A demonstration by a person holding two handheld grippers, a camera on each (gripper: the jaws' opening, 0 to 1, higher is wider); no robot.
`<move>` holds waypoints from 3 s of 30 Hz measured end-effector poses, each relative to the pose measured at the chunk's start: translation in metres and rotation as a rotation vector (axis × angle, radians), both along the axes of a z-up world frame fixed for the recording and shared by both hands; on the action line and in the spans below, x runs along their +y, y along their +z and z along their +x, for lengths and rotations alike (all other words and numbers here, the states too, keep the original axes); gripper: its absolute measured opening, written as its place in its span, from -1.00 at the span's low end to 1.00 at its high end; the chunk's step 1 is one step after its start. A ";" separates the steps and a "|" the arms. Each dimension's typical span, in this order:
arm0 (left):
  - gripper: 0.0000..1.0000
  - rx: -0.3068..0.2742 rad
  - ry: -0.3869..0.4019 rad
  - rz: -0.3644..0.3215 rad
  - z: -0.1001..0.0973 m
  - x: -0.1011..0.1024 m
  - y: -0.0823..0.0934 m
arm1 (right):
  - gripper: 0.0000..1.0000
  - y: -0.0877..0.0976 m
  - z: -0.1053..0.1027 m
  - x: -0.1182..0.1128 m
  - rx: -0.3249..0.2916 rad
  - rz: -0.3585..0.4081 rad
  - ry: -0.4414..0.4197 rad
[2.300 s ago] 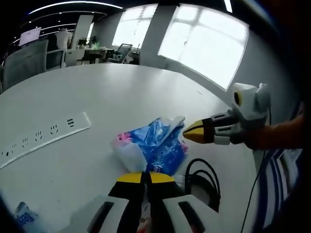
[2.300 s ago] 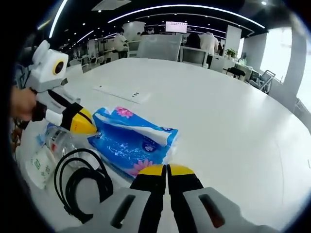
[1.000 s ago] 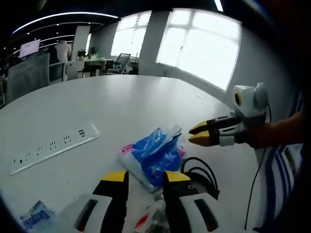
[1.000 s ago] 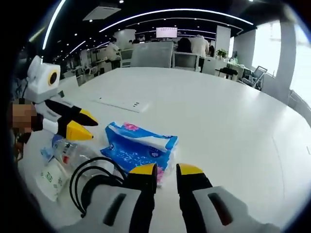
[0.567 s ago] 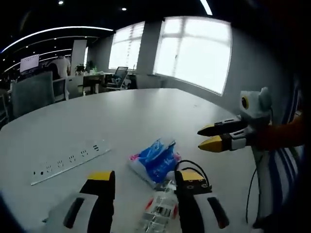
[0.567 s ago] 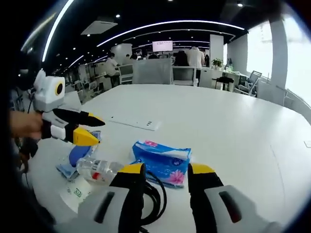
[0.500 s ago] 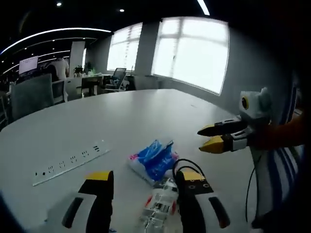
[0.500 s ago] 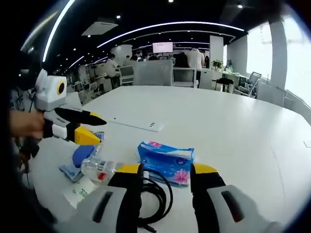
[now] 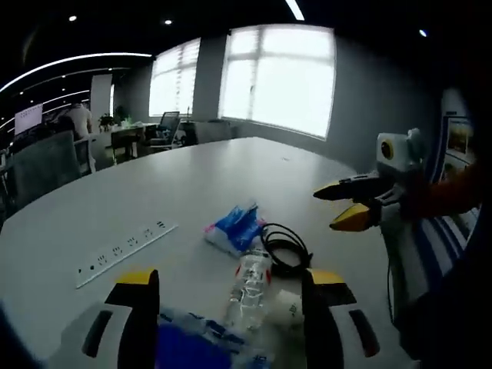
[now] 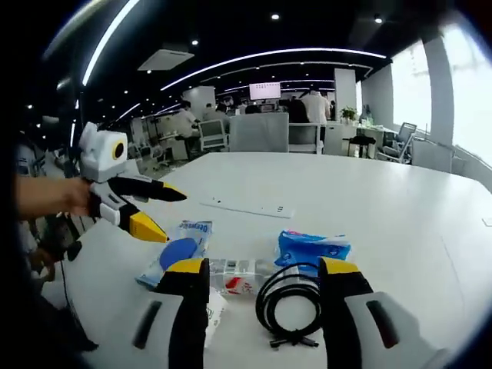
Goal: Arrange the tabletop items into an orderly group along one side of the table until the central work area is clear of visible clutter.
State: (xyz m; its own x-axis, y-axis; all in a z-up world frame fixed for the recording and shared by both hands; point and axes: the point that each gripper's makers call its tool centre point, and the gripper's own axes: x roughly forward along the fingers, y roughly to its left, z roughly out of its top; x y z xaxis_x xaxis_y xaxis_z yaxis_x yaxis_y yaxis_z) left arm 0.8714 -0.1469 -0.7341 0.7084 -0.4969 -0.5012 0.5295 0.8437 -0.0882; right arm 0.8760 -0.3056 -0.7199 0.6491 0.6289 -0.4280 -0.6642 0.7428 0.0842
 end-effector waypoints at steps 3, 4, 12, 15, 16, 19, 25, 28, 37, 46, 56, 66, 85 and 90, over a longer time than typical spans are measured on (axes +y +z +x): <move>0.53 -0.006 0.012 0.005 -0.005 0.021 0.000 | 0.09 0.003 -0.020 0.015 -0.022 -0.002 0.025; 0.54 -0.007 0.013 0.012 -0.005 0.026 0.001 | 0.09 0.003 -0.025 0.018 -0.021 -0.004 0.030; 0.53 -0.010 0.014 0.028 -0.011 0.059 -0.001 | 0.05 -0.005 -0.076 0.056 0.024 0.061 0.049; 0.53 0.007 0.012 0.040 -0.013 0.074 -0.007 | 0.04 -0.011 -0.090 0.068 0.040 0.068 0.057; 0.51 0.008 0.011 0.039 -0.013 0.077 -0.008 | 0.03 -0.014 -0.095 0.073 0.051 0.073 0.057; 0.46 0.014 0.002 0.044 -0.011 0.085 -0.012 | 0.02 -0.018 -0.101 0.081 0.059 0.075 0.050; 0.35 0.030 -0.013 0.048 0.000 0.100 -0.026 | -0.05 -0.029 -0.113 0.099 0.102 0.081 0.033; 0.28 0.034 -0.025 0.050 0.007 0.104 -0.033 | -0.12 -0.034 -0.117 0.107 0.132 0.093 0.016; 0.09 0.090 -0.090 0.091 0.010 0.104 -0.053 | -0.22 -0.060 -0.127 0.121 0.234 0.124 -0.047; 0.04 0.135 -0.125 0.120 0.019 0.116 -0.075 | -0.27 -0.088 -0.135 0.143 0.339 0.136 -0.092; -0.10 0.180 -0.104 0.117 0.028 0.132 -0.099 | -0.30 -0.110 -0.136 0.158 0.420 0.131 -0.136; -0.22 0.176 -0.143 0.152 0.041 0.137 -0.117 | -0.39 -0.120 -0.127 0.172 0.458 0.149 -0.184; -0.62 0.165 -0.244 0.124 0.044 0.139 -0.139 | -0.70 -0.146 -0.123 0.189 0.547 0.146 -0.220; -0.75 0.147 -0.256 0.128 0.045 0.142 -0.138 | -0.84 -0.147 -0.124 0.192 0.534 0.127 -0.210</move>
State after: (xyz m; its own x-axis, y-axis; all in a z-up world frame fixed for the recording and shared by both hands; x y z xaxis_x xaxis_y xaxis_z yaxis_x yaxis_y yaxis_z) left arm 0.9164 -0.0047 -0.8725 0.4839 -0.5755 -0.6593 0.7151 0.6943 -0.0811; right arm 0.7518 -0.1133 -0.8669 0.4809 0.5780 -0.6593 -0.3449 0.8160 0.4639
